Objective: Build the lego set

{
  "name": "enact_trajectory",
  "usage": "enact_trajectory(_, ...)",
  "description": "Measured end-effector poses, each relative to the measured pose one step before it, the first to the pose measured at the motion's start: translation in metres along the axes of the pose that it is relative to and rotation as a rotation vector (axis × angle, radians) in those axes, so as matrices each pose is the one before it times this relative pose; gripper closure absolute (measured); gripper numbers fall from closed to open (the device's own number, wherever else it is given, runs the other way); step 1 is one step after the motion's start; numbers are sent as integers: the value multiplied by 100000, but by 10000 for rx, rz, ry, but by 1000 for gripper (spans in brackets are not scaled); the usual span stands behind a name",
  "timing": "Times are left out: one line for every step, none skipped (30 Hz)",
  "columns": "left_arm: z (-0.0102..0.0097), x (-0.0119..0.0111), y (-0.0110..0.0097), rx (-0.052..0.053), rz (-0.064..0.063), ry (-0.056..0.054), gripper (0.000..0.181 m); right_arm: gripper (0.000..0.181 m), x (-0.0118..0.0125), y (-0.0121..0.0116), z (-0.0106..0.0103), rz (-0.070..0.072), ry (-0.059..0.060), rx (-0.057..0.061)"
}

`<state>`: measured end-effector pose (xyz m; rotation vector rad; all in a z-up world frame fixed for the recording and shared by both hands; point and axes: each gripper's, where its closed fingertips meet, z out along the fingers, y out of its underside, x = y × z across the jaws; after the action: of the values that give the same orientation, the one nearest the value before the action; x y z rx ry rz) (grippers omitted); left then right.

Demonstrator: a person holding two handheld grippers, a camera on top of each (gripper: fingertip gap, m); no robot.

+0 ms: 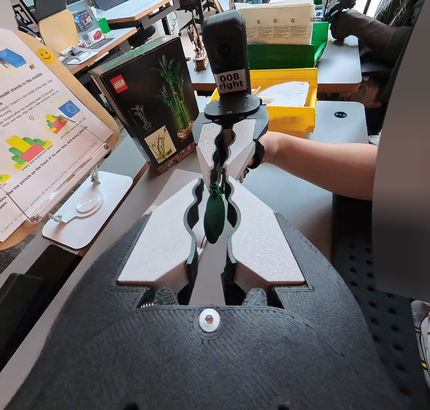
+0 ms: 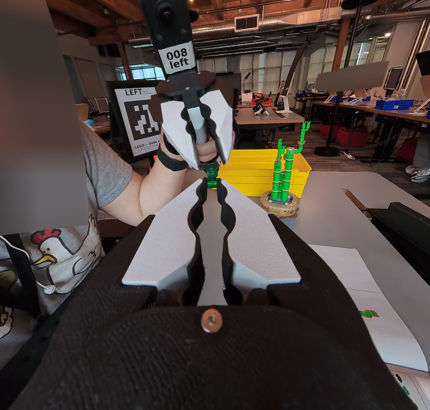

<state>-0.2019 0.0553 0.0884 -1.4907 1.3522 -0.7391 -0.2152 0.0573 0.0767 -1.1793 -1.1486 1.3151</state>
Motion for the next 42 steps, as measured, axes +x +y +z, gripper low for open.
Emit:
enact_trajectory(33, -67, 93, -51, 45, -46, 164, 175, -4, -34, -39, 0, -1, 15)
enact_trajectory(5, -55, 6, 3, 60, -48, 163, 175, -16, -35, -42, -2, -3, 9)
enact_trajectory(-21, -11, -71, 46, 34, -10, 160, 175, -25, -34, -43, 4, -14, 7)
enact_trajectory(-40, 8, -37, 30, -13, 11, 160, 175, -17, -22, -39, -1, -11, -1)
enact_trajectory(-22, 46, 2, 2, -17, 50, 161, 175, 6, -18, -36, -10, 8, 4)
enact_trajectory(5, 88, 51, -20, 14, 65, 162, 175, -10, -29, -44, -13, 3, 5)
enact_trajectory(11, 6, 80, -40, 28, 3, 163, 175, -54, -39, -36, -5, -32, 19)
enact_trajectory(36, -30, 107, -64, 37, -19, 164, 175, -43, -61, -35, 2, -21, 34)
enact_trajectory(37, 10, 79, -42, 38, -3, 166, 175, -1, -53, -30, 5, -3, 27)
enact_trajectory(48, 37, 5, -1, 38, 14, 167, 175, -16, -7, -7, 1, -11, 4)
enact_trajectory(37, 64, 8, -1, 56, 37, 168, 175, -10, 19, 13, -13, 0, -12)
enact_trajectory(43, 57, 45, -21, 65, 17, 170, 175, -3, 38, 24, -20, 8, -24)
enact_trajectory(27, -3, 36, -11, 45, -10, 174, 175, 2, 79, 31, -4, -3, -38)
enact_trajectory(22, 26, 0, 1, 15, 22, 175, 175, -5, 51, 31, -5, -1, -26)
enact_trajectory(10, 78, 49, -18, 1, 57, 176, 175, 4, 2, 3, -13, -4, 5)
enact_trajectory(-6, 25, 64, -35, 19, 30, 176, 175, 9, 80, 13, 3, -2, -34)
enact_trajectory(-15, -35, 58, -29, 36, -17, 176, 175, 5, 27, 4, 11, -6, -5)
enact_trajectory(-19, -23, 24, -14, 28, -1, 175, 175, -28, 10, -20, 19, -32, 5)
enact_trajectory(-40, 37, 17, 3, 9, 44, 175, 175, -60, 5, -38, 18, -55, 8)
enact_trajectory(-70, 71, -17, 23, -23, 75, 176, 175, -85, -8, -65, 43, -80, 14)
enact_trajectory(-93, 132, -51, 47, -33, 134, 176, 175, -110, -39, -100, 60, -101, 39)
enact_trajectory(-113, 215, -62, 66, -5, 180, 176, 175, -134, -88, -127, 90, -137, 81)
enact_trajectory(-107, 292, -34, 60, 50, 228, 176, 175, -223, -29, -138, 176, -223, 60)
enact_trajectory(-99, 329, -2, 41, 78, 241, 176, 175, -245, 34, -116, 179, -240, 15)
enact_trajectory(-67, 251, 39, 15, 58, 189, 176, 175, -219, 56, -100, 100, -197, 14)
enact_trajectory(-53, 145, 25, 10, 32, 129, 176, 175, -235, 49, -67, 105, -202, 20)
enact_trajectory(-27, 95, 15, 8, 29, 90, 176, 176, -357, 13, -46, 152, -296, 41)
enact_trajectory(15, 142, 82, -40, 30, 118, 176, 175, -390, 22, -12, 170, -316, 28)
enact_trajectory(76, 209, 158, -93, 19, 169, 176, 175, -208, 104, 19, 111, -190, -28)
enact_trajectory(103, 212, 85, -57, 2, 166, 176, 175, -166, 281, 66, 95, -152, -127)
enact_trajectory(134, 220, 60, -25, -16, 176, 176, 175, -328, 257, 98, 136, -262, -113)
enact_trajectory(149, 230, -10, 20, -48, 207, 176, 175, -345, 146, 105, 166, -291, -52)
enact_trajectory(130, 239, -57, 66, -83, 239, 176, 175, -198, 71, 87, 155, -207, 8)
enact_trajectory(101, 293, -50, 73, -108, 301, 176, 175, -134, 70, 55, 192, -193, 22)
enact_trajectory(64, 283, -53, 70, -128, 315, 176, 175, -104, 105, 18, 222, -187, 0)
enact_trajectory(19, 182, -121, 108, -154, 264, 176, 175, -8, 82, 2, 206, -124, 25)
enact_trajectory(-38, 138, -196, 162, -163, 237, 176, 175, 25, 56, -8, 183, -99, 35)
enact_trajectory(-65, 116, -270, 200, -145, 211, 176, 175, -30, 17, -10, 153, -126, 58)
enact_trajectory(-82, 147, -240, 189, -115, 206, 176, 175, -81, -1, -1, 142, -144, 55)
enact_trajectory(-49, 192, -93, 102, -61, 215, 176, 175, -35, -44, -8, 125, -109, 69)
enact_trajectory(-10, 165, 45, 8, 5, 168, 176, 175, -131, -85, -9, 104, -167, 101)
enact_trajectory(4, 64, 79, -6, 43, 88, 176, 175, -180, -76, 8, 106, -193, 91)
